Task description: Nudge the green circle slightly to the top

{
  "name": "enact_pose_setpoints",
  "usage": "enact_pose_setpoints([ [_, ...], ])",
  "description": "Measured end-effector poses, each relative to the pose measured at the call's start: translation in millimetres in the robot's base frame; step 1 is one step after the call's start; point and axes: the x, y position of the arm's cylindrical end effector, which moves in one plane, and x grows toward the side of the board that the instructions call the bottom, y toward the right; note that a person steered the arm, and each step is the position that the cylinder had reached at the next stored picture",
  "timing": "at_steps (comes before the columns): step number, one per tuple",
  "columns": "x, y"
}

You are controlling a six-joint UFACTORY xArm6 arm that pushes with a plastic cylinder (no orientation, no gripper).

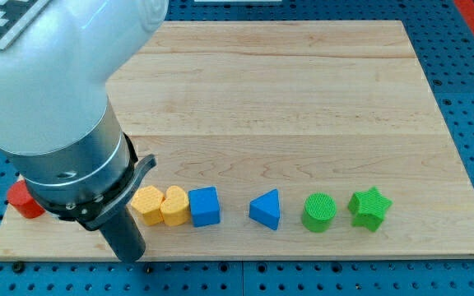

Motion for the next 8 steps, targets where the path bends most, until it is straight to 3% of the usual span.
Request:
enact_pose_setpoints([
  [5,-5.6,8.0],
  [6,1.2,28.1],
  [8,1.9,152.0],
])
